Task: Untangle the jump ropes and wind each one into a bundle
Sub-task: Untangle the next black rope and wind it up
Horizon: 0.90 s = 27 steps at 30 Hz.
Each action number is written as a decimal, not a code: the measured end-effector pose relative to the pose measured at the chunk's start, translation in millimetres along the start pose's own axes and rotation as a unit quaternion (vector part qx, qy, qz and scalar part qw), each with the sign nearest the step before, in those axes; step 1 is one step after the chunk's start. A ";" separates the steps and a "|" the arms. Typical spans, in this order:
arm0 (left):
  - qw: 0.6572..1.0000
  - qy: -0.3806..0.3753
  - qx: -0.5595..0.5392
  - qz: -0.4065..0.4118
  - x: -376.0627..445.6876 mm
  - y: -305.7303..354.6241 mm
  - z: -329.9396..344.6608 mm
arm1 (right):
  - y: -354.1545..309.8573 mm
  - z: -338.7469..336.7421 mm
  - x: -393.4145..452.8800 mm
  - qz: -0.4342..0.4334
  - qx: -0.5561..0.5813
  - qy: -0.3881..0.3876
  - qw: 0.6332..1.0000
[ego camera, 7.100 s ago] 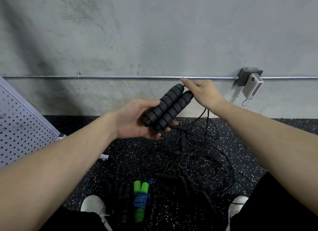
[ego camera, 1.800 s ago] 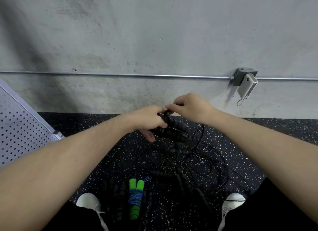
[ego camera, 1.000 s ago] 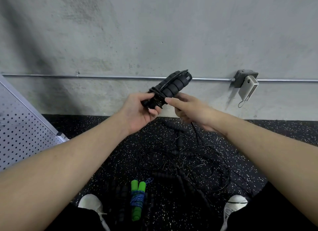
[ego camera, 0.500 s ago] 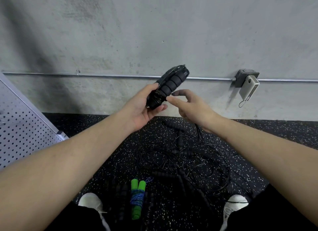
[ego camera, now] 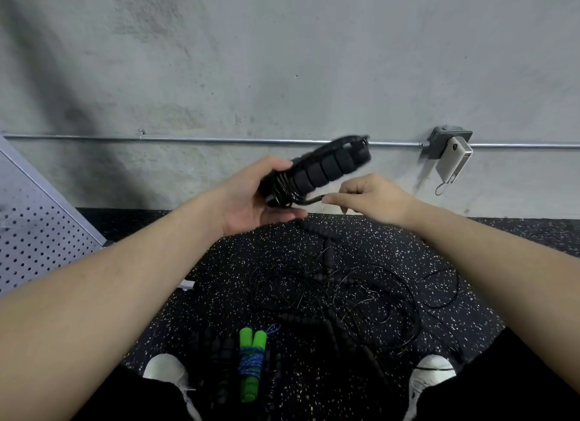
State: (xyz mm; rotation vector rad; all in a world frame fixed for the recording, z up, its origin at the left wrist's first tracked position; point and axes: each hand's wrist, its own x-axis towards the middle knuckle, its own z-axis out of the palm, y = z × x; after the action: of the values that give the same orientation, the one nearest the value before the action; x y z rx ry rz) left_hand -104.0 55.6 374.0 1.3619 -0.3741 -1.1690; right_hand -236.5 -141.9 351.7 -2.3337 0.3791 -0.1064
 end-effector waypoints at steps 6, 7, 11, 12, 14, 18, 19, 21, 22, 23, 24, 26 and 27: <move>0.990 -0.068 0.125 -0.021 -1.4 -0.1 6.6 | 4.9 -9.7 1.1 0.036 0.050 -0.050 0.997; 0.986 -0.073 0.147 -0.025 -0.8 0.1 6.7 | 5.4 -10.6 2.2 0.042 0.045 -0.059 0.996; 0.965 -0.099 0.240 -0.044 2.2 -3.1 8.8 | -1.0 -13.1 0.9 0.081 0.010 -0.079 0.993; 0.957 -0.099 0.272 -0.037 3.5 -5.6 10.2 | -2.2 -13.2 1.0 0.086 0.000 -0.089 0.992; 0.940 -0.083 0.329 -0.015 6.3 -11.1 13.4 | -4.5 -12.2 0.5 0.090 -0.009 -0.103 0.991; 0.917 -0.040 0.396 0.021 12.4 -14.6 15.4 | -8.8 -7.5 5.4 0.094 0.037 -0.070 0.992; 0.912 -0.027 0.408 0.031 13.1 -13.9 15.3 | -10.8 -8.1 6.2 0.090 0.043 -0.069 0.993; 0.901 -0.004 0.431 0.045 14.0 -13.4 16.1 | -13.0 -9.0 7.5 0.085 0.065 -0.067 0.992; 0.895 0.000 0.443 0.046 14.6 -14.1 16.7 | -14.0 -8.7 7.2 0.083 0.076 -0.064 0.991; 0.891 -0.001 0.452 0.044 14.9 -15.7 17.6 | -15.1 -7.8 6.2 0.082 0.083 -0.059 0.991; 0.889 -0.002 0.456 0.041 15.7 -18.1 18.6 | -16.7 -6.3 4.6 0.082 0.087 -0.049 0.992; 0.888 0.017 0.457 0.046 18.1 -22.8 19.6 | -19.4 -1.8 2.9 0.100 0.088 -0.016 0.991; 0.891 0.035 0.450 0.051 19.1 -24.7 19.8 | -21.0 0.4 2.4 0.121 0.083 -0.003 0.989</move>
State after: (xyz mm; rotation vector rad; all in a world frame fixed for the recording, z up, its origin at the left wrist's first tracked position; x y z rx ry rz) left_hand -121.8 34.3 349.6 2.1372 -1.0075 -0.8624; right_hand -229.2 -128.3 366.1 -2.1069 0.6237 -0.0119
